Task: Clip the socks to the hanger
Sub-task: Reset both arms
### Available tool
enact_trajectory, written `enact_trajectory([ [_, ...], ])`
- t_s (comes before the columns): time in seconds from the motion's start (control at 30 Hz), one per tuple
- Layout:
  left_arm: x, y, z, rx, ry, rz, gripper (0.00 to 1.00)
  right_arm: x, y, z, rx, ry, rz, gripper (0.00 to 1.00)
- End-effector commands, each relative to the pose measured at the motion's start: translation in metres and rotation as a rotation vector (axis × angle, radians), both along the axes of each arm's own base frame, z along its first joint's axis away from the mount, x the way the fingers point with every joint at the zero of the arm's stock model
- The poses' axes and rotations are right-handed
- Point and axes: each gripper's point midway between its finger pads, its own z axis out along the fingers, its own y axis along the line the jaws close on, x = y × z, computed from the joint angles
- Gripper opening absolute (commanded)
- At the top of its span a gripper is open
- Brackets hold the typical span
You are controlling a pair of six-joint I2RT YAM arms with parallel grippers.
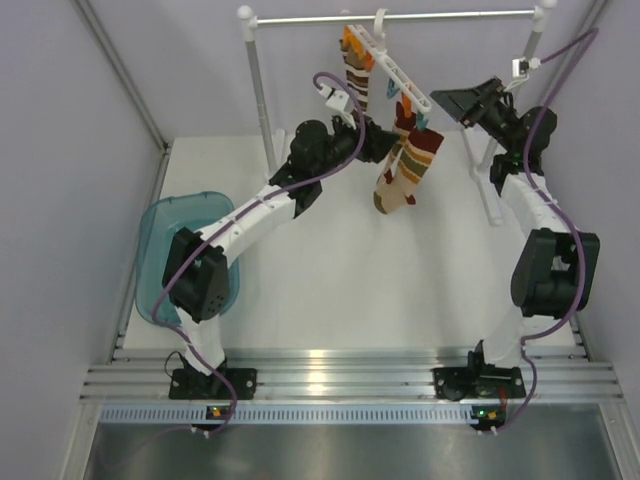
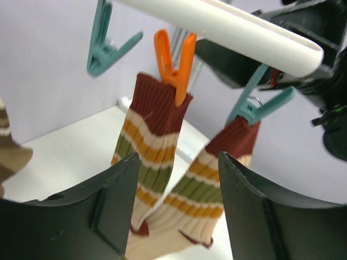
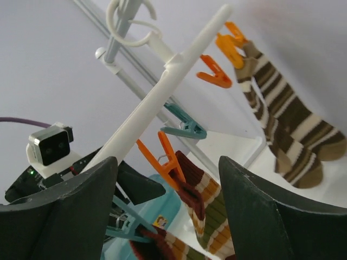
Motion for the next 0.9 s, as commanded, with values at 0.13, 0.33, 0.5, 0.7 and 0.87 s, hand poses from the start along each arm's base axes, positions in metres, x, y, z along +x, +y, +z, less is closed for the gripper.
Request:
enact_trajectory([
  [0.13,-0.008,0.058,0.010,0.052,-0.038,0.090,0.80,-0.009,-0.042,-0.002,-0.122,-0.027,-0.118,0.78],
  [0.33,-0.015,0.108,-0.018,0.142,0.045,0.150,0.98,-0.019,-0.074,-0.018,-0.224,-0.007,-0.205,0.84],
  [0.5,-0.020,0.165,-0.064,0.282,0.279,0.222,0.98,-0.041,-0.113,-0.037,-0.338,0.058,-0.312,0.95],
  [0.7,-0.008,0.273,-0.095,0.536,0.509,0.473,0.98,-0.092,-0.131,-0.077,-0.613,0.104,-0.348,1.00],
  [0.87,-0.037,0.319,-0.106,0.658,0.562,0.475,0.98,-0.133,-0.134,-0.126,-0.816,0.200,-0.328,1.00],
])
